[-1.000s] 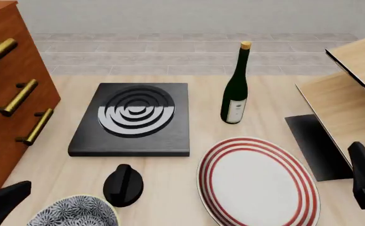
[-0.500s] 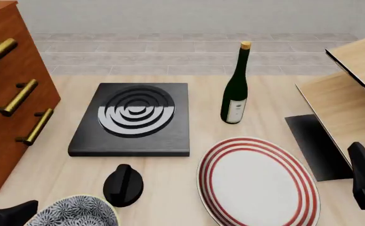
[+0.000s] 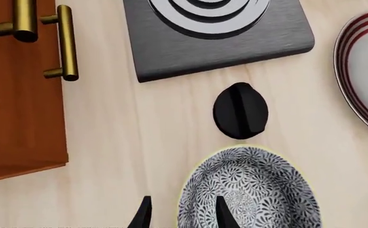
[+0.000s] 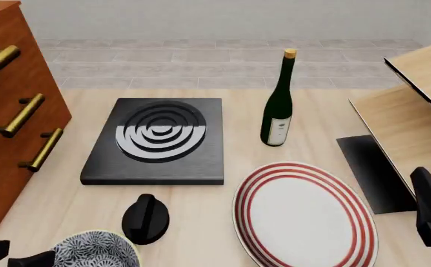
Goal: Put the bowl on the top of the cabinet.
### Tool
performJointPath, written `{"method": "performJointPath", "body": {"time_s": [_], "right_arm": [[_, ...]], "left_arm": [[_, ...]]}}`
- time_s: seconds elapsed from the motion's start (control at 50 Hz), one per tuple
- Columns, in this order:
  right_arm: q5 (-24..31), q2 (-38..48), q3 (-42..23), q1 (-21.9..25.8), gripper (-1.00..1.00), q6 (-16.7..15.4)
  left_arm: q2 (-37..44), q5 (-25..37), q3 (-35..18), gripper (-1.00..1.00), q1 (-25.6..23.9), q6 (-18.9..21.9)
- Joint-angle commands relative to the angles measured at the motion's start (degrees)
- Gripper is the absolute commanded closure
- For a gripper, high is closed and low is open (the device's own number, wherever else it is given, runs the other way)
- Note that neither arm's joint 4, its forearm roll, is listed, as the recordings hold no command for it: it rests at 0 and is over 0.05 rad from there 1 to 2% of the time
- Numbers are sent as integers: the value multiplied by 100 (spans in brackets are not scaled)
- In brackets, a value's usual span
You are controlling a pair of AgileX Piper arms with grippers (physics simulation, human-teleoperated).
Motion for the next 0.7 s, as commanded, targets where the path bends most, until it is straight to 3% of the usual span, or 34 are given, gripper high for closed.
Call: {"method": "performJointPath", "body": {"time_s": [0.02,0.7], "right_arm": [[-38,39,0,2,-100,-12],[-78,67,0,-25,-100,16]], "left_arm": [[118,-211,288,-100,-33,-178],[375,-849,956,-100,-318,-526]]}}
